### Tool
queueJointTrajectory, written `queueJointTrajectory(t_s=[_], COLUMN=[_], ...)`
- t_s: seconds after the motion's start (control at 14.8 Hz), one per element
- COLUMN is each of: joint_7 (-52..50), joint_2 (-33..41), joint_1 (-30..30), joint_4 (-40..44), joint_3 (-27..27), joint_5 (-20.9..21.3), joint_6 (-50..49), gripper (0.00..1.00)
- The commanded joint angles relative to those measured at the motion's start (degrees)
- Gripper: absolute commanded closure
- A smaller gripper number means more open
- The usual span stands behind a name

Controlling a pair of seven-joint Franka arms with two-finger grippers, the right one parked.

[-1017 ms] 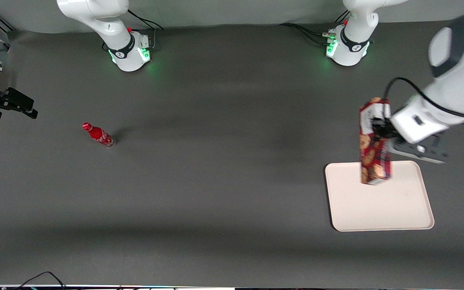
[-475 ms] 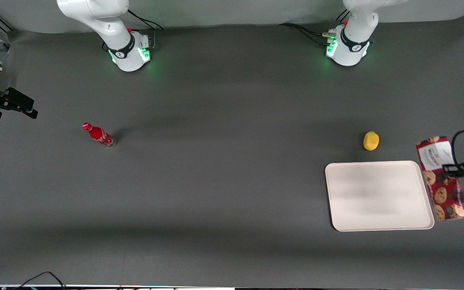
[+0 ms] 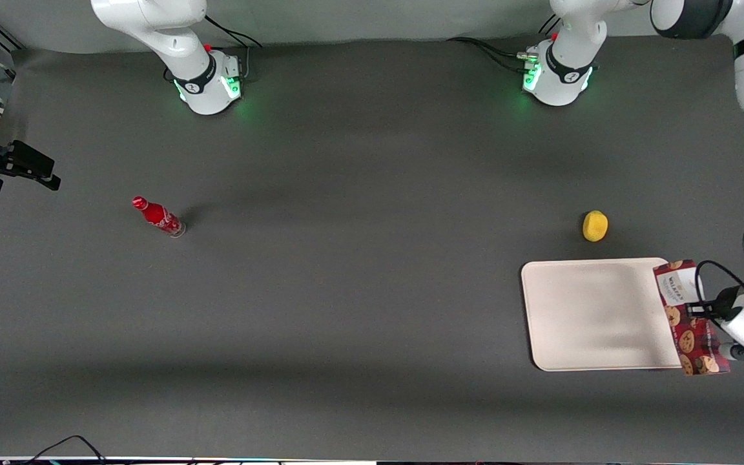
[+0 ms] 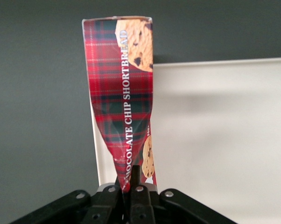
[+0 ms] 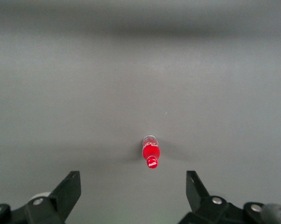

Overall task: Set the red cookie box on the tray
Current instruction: 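Lower the box onto the tray's edge and open the left gripper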

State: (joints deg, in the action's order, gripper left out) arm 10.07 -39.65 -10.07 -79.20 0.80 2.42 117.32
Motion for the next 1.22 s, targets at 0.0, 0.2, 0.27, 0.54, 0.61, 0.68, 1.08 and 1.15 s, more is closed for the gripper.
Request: queueJointTrajectory(t_s=[0.0,0.2,0.27,0.54,0.61,0.68,1.08,1.15], joint_7=[0.2,0.8,0.8,0.9,0.8,0.9,2.4,2.3], joint_2=[-0.9,-1.9,-2.0,-1.9,-1.9,-1.8,2.5,4.0], joint_1=[1.0,1.0,1.0,1.1,1.2,1.4,2.0,2.3], joint_4=[-2.9,-3.1,-3.2,-4.2,-4.2,-4.2,-4.0,-4.2], joint_3=[2.4,3.4,3.4,3.4,3.4,3.4,3.1,3.0], joint_5=[-0.4,-3.4,-3.4,-4.1,-4.0,-4.0,-3.9,-3.9], joint_6=[5.8,5.8,5.8,5.7,5.4,5.1,4.0,3.5], gripper=[1.0,1.0,1.0,0.81,0.78,0.73,0.02,0.01])
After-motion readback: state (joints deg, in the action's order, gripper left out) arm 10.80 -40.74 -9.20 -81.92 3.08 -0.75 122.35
